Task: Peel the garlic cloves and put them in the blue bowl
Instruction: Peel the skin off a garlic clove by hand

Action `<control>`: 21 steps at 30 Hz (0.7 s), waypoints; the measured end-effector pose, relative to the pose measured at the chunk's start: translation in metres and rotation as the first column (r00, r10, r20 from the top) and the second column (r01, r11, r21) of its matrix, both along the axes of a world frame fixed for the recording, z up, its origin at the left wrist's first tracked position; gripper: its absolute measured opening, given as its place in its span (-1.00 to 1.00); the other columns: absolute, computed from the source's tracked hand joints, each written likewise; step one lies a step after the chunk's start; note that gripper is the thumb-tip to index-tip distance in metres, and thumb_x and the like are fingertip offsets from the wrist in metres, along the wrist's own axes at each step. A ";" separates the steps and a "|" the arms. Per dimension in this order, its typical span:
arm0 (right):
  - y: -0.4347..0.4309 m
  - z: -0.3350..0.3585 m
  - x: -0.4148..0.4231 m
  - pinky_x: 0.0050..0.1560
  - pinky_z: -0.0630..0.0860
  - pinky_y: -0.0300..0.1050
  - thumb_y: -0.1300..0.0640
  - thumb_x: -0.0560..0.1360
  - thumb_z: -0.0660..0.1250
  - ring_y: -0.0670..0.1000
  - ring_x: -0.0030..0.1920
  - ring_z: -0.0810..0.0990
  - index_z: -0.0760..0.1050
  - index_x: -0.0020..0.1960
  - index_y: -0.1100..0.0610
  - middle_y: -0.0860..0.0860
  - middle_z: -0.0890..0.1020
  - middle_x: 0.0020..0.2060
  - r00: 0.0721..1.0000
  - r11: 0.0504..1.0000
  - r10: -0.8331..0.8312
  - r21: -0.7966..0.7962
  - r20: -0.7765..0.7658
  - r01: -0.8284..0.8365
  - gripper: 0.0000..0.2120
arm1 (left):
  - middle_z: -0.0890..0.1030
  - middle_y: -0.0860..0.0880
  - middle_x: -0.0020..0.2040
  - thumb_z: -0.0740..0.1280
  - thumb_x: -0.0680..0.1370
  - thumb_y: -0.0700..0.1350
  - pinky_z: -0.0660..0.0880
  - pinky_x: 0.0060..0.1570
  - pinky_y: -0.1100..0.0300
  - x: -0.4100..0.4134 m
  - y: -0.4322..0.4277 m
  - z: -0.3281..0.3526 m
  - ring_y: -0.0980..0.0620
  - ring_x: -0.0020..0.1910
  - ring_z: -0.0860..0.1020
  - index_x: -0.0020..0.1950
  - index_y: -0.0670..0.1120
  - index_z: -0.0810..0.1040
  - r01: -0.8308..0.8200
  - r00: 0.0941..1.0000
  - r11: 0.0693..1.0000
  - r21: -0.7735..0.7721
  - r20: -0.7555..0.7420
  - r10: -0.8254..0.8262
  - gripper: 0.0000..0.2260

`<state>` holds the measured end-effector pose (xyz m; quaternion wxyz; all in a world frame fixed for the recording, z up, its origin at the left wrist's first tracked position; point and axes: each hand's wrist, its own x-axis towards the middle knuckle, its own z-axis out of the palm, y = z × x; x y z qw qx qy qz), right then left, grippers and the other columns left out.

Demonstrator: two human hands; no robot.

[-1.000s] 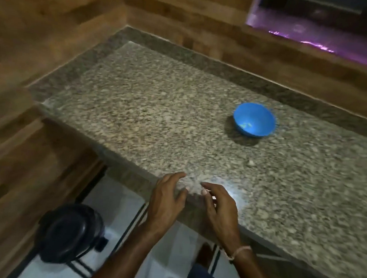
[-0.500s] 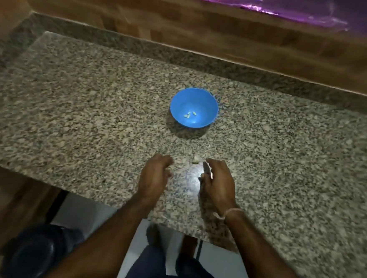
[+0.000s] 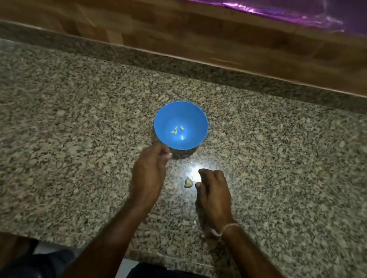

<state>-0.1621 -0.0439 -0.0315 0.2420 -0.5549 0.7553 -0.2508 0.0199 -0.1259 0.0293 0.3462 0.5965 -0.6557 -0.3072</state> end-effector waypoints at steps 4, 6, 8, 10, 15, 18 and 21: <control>-0.010 0.004 0.006 0.03 0.47 -0.11 0.09 0.65 0.29 0.06 0.09 0.59 0.59 0.29 0.09 0.00 0.54 0.11 0.992 0.998 -0.051 -0.042 0.116 0.057 -0.75 | 0.63 0.05 -0.08 0.43 0.57 -0.18 0.48 -0.18 0.04 -0.015 -0.053 0.009 -0.06 -0.03 0.55 0.00 0.02 0.58 0.090 0.967 0.991 -0.102 0.245 -0.062 -0.89; -0.011 0.010 0.009 0.14 0.54 -0.10 0.04 0.66 0.27 -0.01 0.13 0.61 0.61 0.29 0.11 0.00 0.59 0.12 0.981 0.996 -0.048 -0.061 0.186 0.060 -0.71 | 0.66 -0.01 -0.02 0.47 0.53 -0.23 0.53 -0.12 -0.03 -0.018 -0.067 0.008 -0.14 0.06 0.57 0.05 -0.01 0.62 0.123 0.940 0.991 -0.057 0.326 -0.098 -0.83; -0.010 0.016 0.011 0.18 0.56 -0.18 0.01 0.64 0.31 -0.08 0.14 0.61 0.61 0.31 0.11 -0.02 0.61 0.13 0.968 0.998 -0.021 -0.053 0.249 0.035 -0.69 | 0.64 -0.05 0.07 0.49 0.50 -0.26 0.56 -0.05 -0.09 -0.017 -0.069 0.007 -0.18 0.13 0.56 0.14 -0.04 0.64 0.143 0.926 0.987 -0.073 0.363 -0.107 -0.75; -0.009 0.018 0.013 0.15 0.55 -0.22 0.03 0.60 0.37 -0.10 0.12 0.61 0.61 0.31 0.07 -0.06 0.58 0.13 0.963 0.999 0.048 -0.034 0.266 -0.040 -0.69 | 0.60 -0.06 0.12 0.47 0.54 -0.24 0.55 -0.06 -0.05 -0.012 -0.058 0.007 -0.16 0.15 0.54 0.17 -0.05 0.62 0.154 0.933 0.976 -0.156 0.347 -0.092 -0.77; -0.004 0.016 0.022 -0.02 0.27 -0.60 0.33 0.58 0.42 -0.19 -0.03 0.47 0.65 0.19 0.16 0.04 0.55 0.04 0.980 0.989 0.150 -0.016 0.128 -0.149 -0.79 | 0.59 0.06 0.05 0.37 0.63 -0.19 0.55 -0.07 0.07 -0.003 0.011 -0.011 0.16 -0.03 0.57 0.11 0.01 0.60 0.170 0.985 0.984 0.044 0.023 -0.172 -0.88; -0.002 0.021 0.023 -0.12 0.32 -0.54 0.25 0.56 0.49 -0.22 -0.12 0.48 0.63 0.08 0.11 0.01 0.57 -0.05 0.979 0.996 0.078 -0.053 0.186 -0.069 -0.86 | 0.69 0.10 0.08 0.38 0.65 -0.14 0.64 0.08 -0.02 -0.006 0.037 -0.032 0.19 0.00 0.66 0.18 0.07 0.65 0.164 0.973 0.900 0.404 -0.217 -0.080 -0.84; 0.002 0.028 0.023 -0.16 0.43 -0.35 0.21 0.51 0.54 -0.07 -0.14 0.59 0.60 -0.03 0.10 0.02 0.59 -0.12 0.905 0.993 -0.067 -0.062 0.419 0.102 -0.87 | 0.75 -0.02 0.11 0.36 0.68 -0.15 0.63 0.17 -0.05 -0.018 0.048 -0.024 -0.01 0.13 0.71 0.22 -0.02 0.67 0.270 0.858 0.747 0.608 -0.505 0.100 -0.84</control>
